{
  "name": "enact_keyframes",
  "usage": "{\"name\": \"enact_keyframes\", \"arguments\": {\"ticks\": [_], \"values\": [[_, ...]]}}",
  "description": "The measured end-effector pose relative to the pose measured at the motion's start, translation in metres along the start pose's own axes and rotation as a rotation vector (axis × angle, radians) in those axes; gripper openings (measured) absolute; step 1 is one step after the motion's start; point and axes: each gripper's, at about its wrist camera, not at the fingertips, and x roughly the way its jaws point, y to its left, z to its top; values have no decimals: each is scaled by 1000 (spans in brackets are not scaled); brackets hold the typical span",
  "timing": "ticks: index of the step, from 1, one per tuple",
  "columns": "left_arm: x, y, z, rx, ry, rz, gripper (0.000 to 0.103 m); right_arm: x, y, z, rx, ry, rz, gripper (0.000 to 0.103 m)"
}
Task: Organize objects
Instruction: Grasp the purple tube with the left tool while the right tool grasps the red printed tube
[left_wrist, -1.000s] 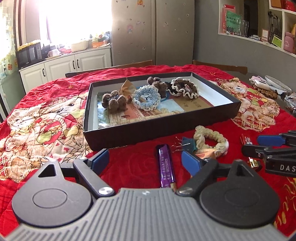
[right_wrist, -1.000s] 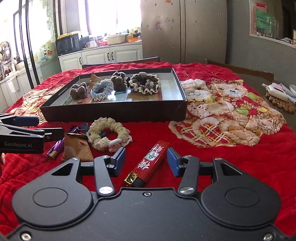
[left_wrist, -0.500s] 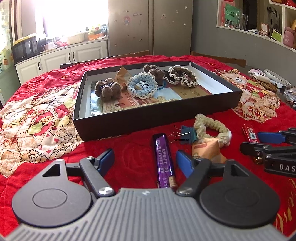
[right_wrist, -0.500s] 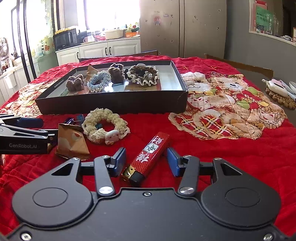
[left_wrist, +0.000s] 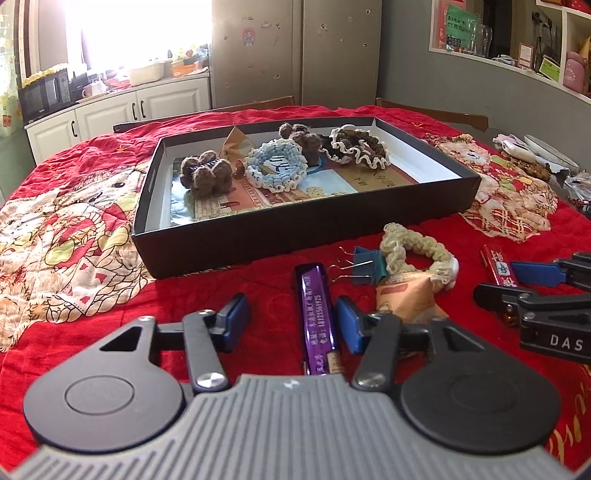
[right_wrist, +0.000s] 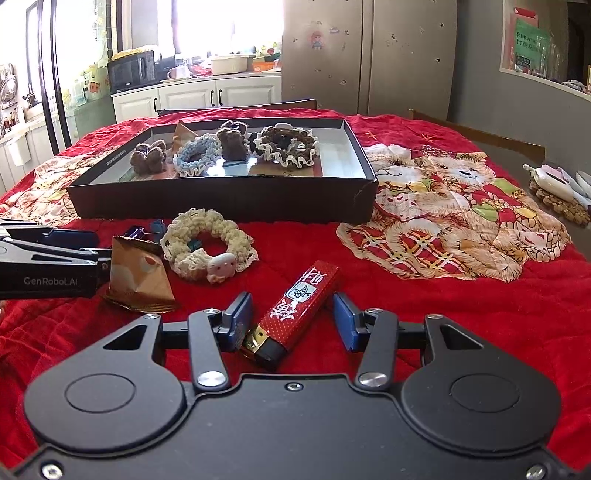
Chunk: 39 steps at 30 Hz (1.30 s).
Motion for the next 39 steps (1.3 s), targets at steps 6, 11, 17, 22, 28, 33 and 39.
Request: {"name": "enact_keyframes", "arguments": {"ticks": [6,11,17,22,28,33,39], "values": [[-1,-2,0,1,-4,-5,42,0,-2,0,3,-2,2,40],[0,-1,0,-8,-7,-4,34,0,-7,1,14,-3,4,30],[-2,-1,0,-15,-7,-16,24,0,-9,1,19,-8,4,23],[-2,2,0,-31,-6,-25,23,-1,-11,0,21,-10,8,23],[-5,5,0,-51,-7,-38,23,-3,-12,0,31,-17,16,23],[-8,6,0,-58,-9,-45,23,-6,-13,1,39,-28,24,23],[-14,7,1,-63,-19,-52,23,-13,-13,3,42,-43,38,23]]}}
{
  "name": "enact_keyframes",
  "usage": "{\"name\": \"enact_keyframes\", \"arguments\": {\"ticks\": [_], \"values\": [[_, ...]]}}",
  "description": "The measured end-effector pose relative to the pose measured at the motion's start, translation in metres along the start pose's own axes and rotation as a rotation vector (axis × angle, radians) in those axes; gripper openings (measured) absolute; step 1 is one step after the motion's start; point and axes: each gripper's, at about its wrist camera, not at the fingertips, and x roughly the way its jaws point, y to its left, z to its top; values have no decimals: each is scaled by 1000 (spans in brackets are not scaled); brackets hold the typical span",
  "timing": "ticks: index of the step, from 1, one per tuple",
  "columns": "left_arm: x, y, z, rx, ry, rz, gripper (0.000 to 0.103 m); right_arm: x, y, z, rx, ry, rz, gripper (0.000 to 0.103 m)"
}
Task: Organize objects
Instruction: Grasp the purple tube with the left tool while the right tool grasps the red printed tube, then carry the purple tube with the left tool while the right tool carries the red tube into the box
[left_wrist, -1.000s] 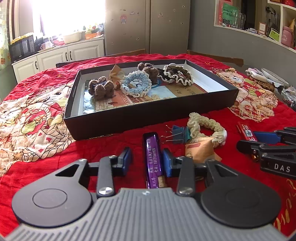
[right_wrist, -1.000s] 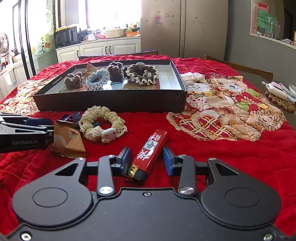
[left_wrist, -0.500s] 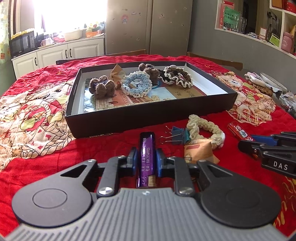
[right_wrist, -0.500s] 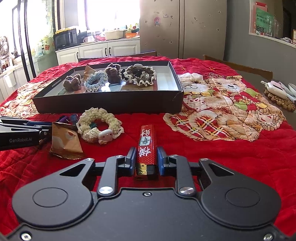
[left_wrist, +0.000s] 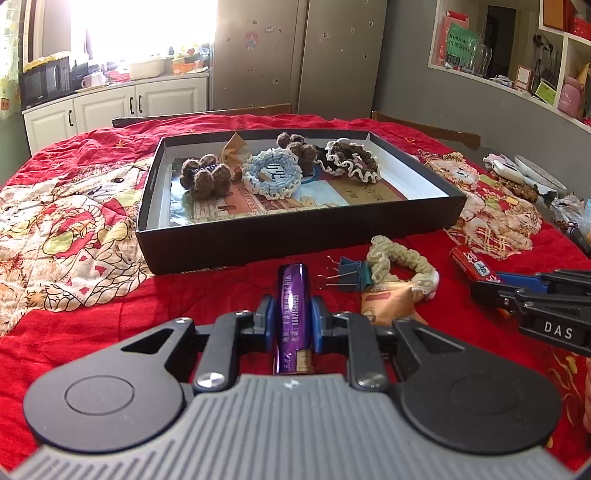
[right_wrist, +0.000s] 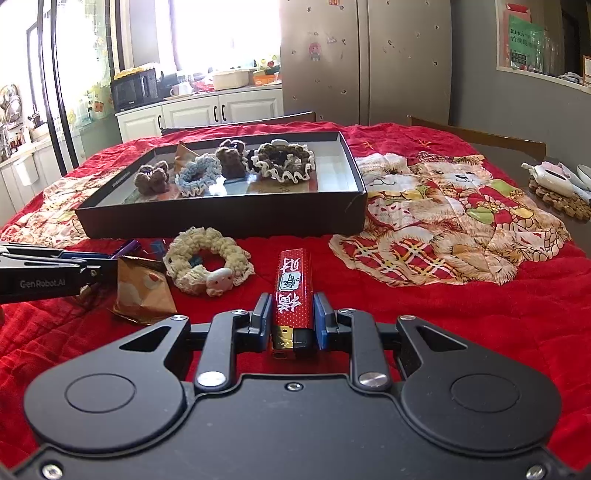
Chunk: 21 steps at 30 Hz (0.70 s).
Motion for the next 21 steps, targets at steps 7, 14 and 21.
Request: {"name": "enact_keyframes", "arguments": {"ticks": [7,14,21], "values": [[-9,1,4,-6,-20,-12,23,-9,2,4,6,-19,28,23],[-23,0,13,-4,-56,-22,23,-19,5,12,-4,-39,56,23],[-33,2,25,-13,-81,-40,23,-27,7,29,-15,-57,93,23]]}}
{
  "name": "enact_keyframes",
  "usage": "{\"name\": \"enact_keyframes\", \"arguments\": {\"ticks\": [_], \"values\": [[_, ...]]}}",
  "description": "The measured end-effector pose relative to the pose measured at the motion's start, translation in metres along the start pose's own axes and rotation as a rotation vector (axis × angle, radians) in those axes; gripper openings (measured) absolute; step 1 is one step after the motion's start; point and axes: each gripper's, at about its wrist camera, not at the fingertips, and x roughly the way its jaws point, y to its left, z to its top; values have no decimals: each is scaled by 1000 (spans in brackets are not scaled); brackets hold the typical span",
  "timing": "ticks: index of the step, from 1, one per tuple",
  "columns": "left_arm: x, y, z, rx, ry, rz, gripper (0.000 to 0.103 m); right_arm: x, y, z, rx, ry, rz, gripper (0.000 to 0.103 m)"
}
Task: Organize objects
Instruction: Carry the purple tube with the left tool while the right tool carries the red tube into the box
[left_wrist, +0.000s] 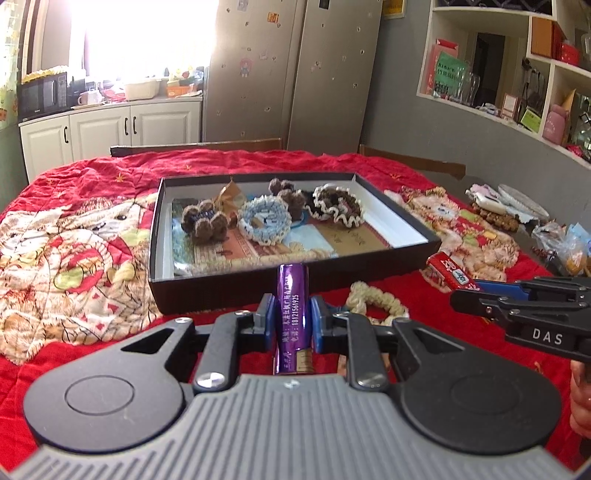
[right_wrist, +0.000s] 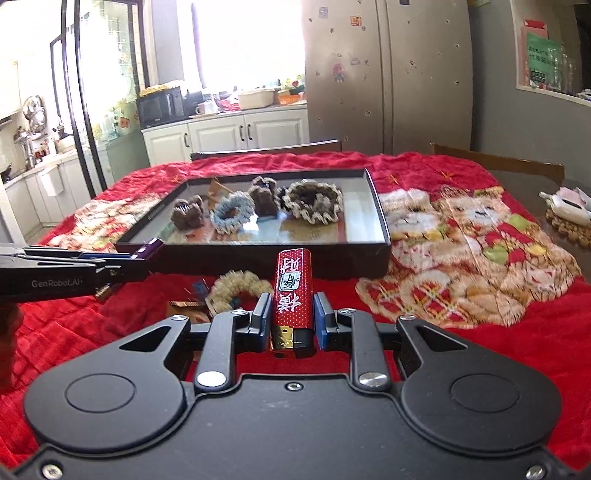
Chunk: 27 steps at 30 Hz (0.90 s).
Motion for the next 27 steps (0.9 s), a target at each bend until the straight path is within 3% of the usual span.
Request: {"name": "enact_keyframes", "arguments": {"ticks": [12,27], "values": [[4,10,33,6,-18,19,23,9,16,47,-92,-20,30,23],[56,23,64,-11,33,57,23,78,35,80,-121,7,70,23]]}}
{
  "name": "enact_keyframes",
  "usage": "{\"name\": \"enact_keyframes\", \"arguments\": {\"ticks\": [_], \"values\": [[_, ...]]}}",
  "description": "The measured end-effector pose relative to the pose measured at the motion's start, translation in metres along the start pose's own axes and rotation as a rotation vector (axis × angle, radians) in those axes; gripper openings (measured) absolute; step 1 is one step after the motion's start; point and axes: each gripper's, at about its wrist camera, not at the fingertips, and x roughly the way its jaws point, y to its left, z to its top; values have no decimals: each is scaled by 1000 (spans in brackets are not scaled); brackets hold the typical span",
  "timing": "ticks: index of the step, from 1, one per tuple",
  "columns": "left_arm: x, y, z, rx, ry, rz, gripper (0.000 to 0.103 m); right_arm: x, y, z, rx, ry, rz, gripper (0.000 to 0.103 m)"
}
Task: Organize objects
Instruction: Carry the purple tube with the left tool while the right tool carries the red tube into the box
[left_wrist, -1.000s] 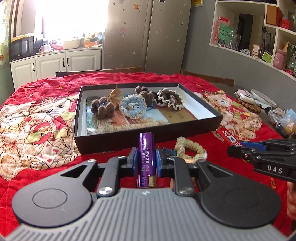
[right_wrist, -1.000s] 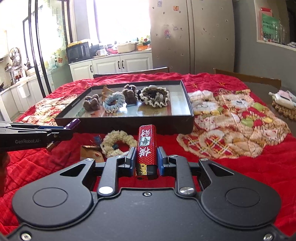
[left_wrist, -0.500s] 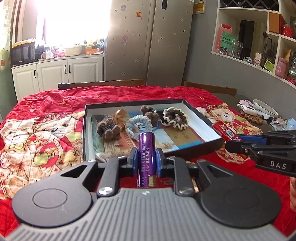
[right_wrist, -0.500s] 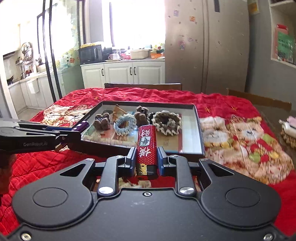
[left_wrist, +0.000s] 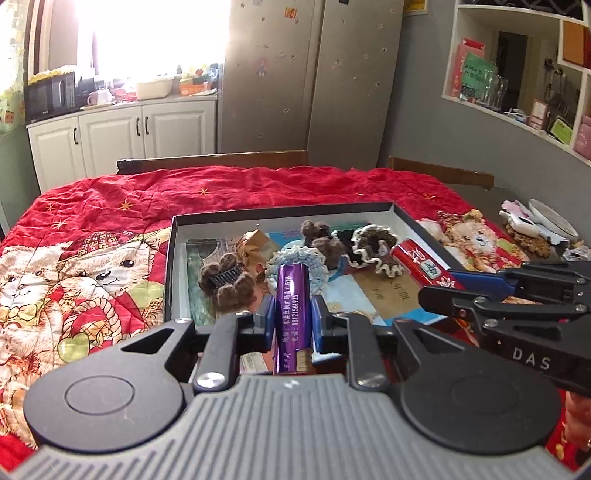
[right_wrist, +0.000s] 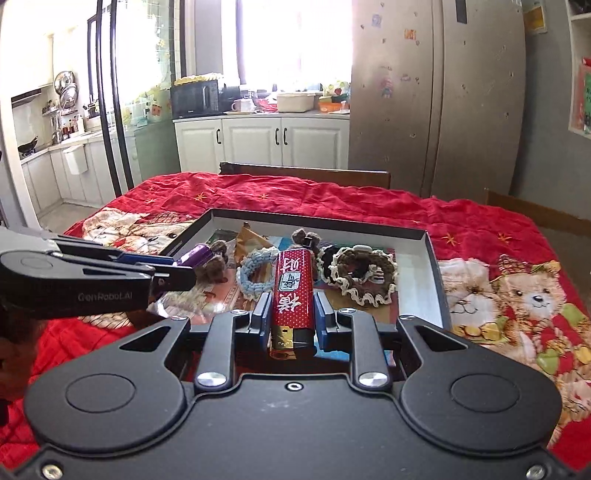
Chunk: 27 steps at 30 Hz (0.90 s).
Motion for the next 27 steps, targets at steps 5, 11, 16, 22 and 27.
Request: {"name": "enact_keyframes", "arguments": {"ticks": [5,11,16,22,27], "values": [[20,1,6,-4,16,13,23,30,-9,7,46,27,11,23],[42,4,5,-14,49,28,23,63,-15,1,57,73,-3,23],[55,6,3,-22,65,27,23,81,-19,-6,75,94,-3,23],[63,6,2,-23,74,30,23,90,-20,-7,76,100,-3,23],[68,4,2,-14,75,36,23,99,-21,-8,71,108,-7,23]]}}
